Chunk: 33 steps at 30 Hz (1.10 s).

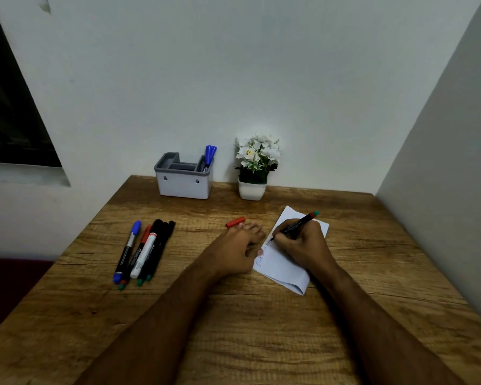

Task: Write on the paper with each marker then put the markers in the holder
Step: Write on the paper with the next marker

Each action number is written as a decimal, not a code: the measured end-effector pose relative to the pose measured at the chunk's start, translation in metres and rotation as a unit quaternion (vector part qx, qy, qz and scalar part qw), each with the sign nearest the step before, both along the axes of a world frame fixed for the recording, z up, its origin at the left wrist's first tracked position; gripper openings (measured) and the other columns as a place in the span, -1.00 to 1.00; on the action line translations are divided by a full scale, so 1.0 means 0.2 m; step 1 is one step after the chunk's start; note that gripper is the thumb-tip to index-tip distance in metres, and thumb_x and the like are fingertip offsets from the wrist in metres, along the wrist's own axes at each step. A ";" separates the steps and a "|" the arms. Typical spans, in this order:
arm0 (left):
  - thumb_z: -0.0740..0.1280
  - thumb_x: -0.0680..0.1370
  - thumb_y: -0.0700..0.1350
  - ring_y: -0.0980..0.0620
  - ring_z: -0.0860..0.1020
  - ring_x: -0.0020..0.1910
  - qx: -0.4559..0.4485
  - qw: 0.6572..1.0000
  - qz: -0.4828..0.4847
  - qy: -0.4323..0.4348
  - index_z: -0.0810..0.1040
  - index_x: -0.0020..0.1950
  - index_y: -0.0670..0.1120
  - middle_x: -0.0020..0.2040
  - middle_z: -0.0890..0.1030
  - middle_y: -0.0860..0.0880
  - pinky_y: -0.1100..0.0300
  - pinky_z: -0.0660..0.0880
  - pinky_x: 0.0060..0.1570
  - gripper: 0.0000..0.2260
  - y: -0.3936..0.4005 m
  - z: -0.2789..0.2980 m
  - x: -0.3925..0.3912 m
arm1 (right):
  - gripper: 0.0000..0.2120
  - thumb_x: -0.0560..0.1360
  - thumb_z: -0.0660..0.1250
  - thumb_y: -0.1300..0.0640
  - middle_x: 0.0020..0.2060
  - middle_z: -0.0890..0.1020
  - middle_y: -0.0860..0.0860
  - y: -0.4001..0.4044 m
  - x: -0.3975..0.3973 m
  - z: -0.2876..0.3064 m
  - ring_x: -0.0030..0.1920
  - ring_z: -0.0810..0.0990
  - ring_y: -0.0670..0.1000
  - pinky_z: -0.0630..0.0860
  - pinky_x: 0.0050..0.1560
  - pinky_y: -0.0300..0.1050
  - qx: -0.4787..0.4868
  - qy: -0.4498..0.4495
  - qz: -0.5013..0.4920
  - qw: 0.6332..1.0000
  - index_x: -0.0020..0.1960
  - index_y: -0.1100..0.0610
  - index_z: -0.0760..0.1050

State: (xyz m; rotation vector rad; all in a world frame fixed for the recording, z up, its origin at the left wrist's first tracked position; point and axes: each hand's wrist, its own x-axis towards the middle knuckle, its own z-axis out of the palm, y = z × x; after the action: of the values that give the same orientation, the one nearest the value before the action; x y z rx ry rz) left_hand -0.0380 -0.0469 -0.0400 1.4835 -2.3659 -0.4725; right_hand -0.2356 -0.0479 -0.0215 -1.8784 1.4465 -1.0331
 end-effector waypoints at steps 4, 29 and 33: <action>0.25 0.61 0.03 0.02 0.06 0.60 0.002 1.000 0.004 0.002 0.25 0.57 0.03 0.60 0.18 0.06 -0.05 0.03 0.57 -0.48 0.00 0.00 0.00 | -0.88 0.52 0.41 0.26 -0.20 0.74 -0.04 -0.01 0.00 0.00 -0.16 0.69 -0.13 0.61 -0.13 -0.21 -0.007 0.010 0.000 1.000 -0.11 0.12 0.72; 0.42 0.52 -0.03 0.09 0.39 0.44 -0.035 0.993 0.043 0.105 0.53 0.40 -0.04 0.39 0.53 0.04 0.04 0.26 0.50 -0.56 0.02 0.06 0.01 | -0.88 0.51 0.43 0.26 -0.17 0.75 -0.08 0.04 0.00 0.03 -0.12 0.69 -0.16 0.63 -0.02 -0.17 -0.032 -0.057 -0.036 0.997 -0.10 0.10 0.73; 0.41 0.53 -0.06 0.11 0.56 0.23 -0.050 0.989 0.063 0.127 0.61 0.30 -0.06 0.23 0.65 0.02 0.16 0.45 0.31 -0.66 0.03 0.11 0.00 | -0.86 0.52 0.42 0.26 -0.21 0.74 -0.07 0.04 0.00 0.05 -0.14 0.70 -0.14 0.59 -0.10 -0.18 -0.032 -0.075 -0.026 0.996 -0.12 0.09 0.72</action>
State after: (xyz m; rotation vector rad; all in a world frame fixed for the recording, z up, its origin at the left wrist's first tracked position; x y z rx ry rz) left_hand -0.0387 -0.0408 -0.0175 1.4251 -2.0557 -0.4743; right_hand -0.2355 -0.0400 -0.0108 -1.7725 1.3969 -1.2322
